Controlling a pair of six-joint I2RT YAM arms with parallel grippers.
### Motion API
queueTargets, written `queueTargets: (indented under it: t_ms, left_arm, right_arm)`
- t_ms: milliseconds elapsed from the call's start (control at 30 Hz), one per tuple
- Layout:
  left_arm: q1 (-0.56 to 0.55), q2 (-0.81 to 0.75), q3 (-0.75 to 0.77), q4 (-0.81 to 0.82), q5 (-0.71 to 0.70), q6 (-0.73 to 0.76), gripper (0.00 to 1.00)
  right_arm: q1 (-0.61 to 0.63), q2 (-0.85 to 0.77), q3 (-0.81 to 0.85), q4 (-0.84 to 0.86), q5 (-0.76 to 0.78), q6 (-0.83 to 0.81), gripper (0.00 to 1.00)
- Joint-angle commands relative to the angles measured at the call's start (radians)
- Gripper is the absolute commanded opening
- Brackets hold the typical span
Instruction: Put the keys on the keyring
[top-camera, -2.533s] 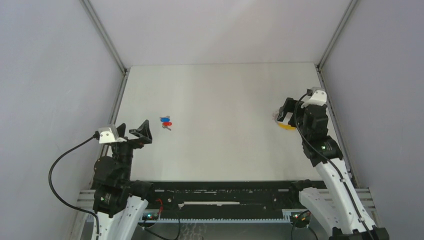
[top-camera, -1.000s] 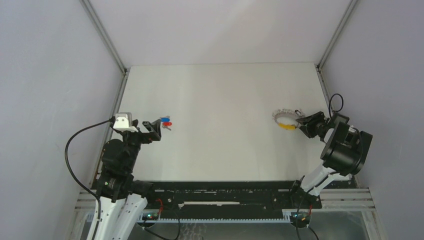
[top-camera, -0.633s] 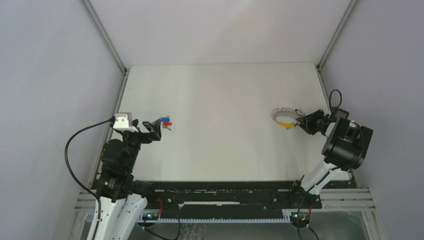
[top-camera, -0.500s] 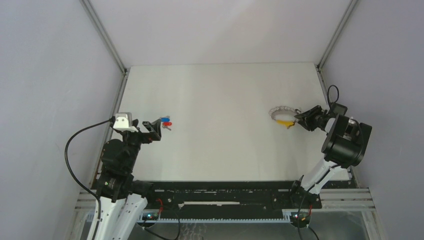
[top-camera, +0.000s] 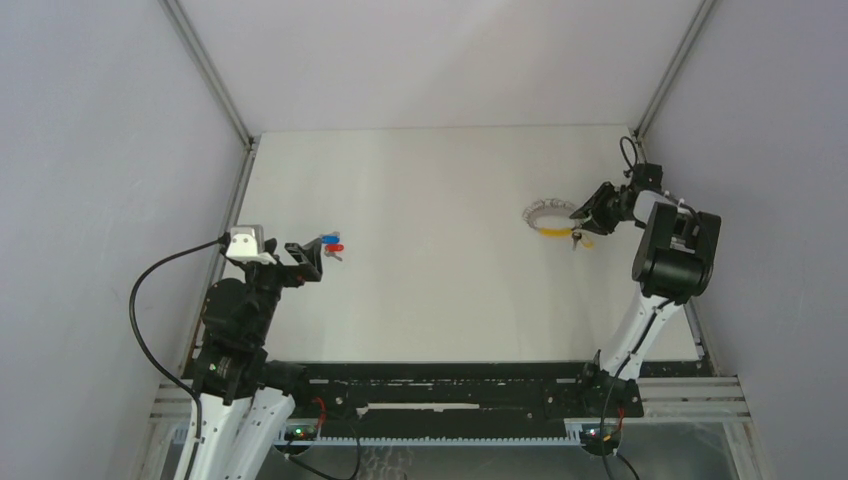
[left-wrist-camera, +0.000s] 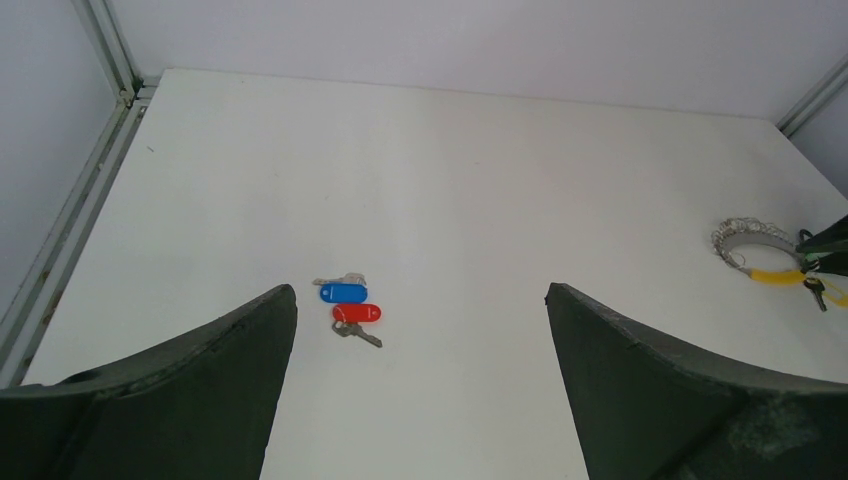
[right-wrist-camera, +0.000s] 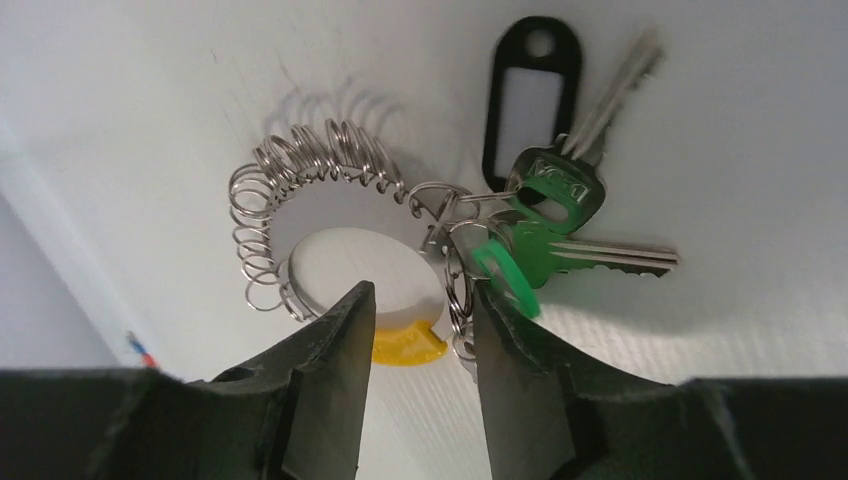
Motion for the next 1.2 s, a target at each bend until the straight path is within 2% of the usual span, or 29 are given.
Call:
queueTargets:
  t_ms: [0, 100, 167, 267, 367, 400, 600, 733, 900, 1033, 1167]
  left_arm:
    - [0.009, -0.012, 0.018, 0.03, 0.019, 0.015, 1.0]
    - [0.009, -0.019, 0.016, 0.03, 0.023, 0.014, 1.0]
    - [0.008, -0.022, 0.016, 0.031, 0.028, 0.014, 1.0]
    - [0.01, -0.028, 0.016, 0.03, 0.034, 0.01, 1.0]
    - [0.009, -0.038, 0.015, 0.03, 0.039, 0.007, 1.0]
    - [0.009, -0.041, 0.013, 0.031, 0.041, 0.003, 1.0]
    - [0.009, -0.06, 0.009, 0.031, 0.083, -0.031, 1.0]
    - [0.009, -0.038, 0.01, 0.029, 0.143, -0.092, 1.0]
    - [0.007, 0.03, -0.006, 0.036, 0.275, -0.169, 1.0]
    - [-0.014, 0.086, -0.078, 0.128, 0.376, -0.273, 1.0]
    - [-0.089, 0.11, -0.173, 0.278, 0.353, -0.361, 1.0]
  right_arm:
    - [0.077, 0.015, 0.093, -0.18, 0.163, -0.132, 0.42]
    - [0.139, 0.052, 0.17, -0.275, 0.276, -0.193, 0.41]
    - [0.192, 0.081, 0.218, -0.347, 0.364, -0.234, 0.36]
    - [0.273, 0.114, 0.262, -0.423, 0.481, -0.278, 0.22]
    - [0.324, 0.123, 0.271, -0.444, 0.515, -0.29, 0.03]
    - [0.34, 0.116, 0.268, -0.446, 0.521, -0.292, 0.0]
    - [0.446, -0.043, 0.186, -0.4, 0.533, -0.327, 0.0]
    - [0.568, -0.144, 0.15, -0.39, 0.545, -0.394, 0.0]
    - [0.712, -0.245, 0.085, -0.329, 0.549, -0.463, 0.0]
    - [0.81, -0.331, 0.031, -0.242, 0.543, -0.519, 0.0]
    - [0.867, -0.409, -0.039, -0.148, 0.523, -0.559, 0.0]
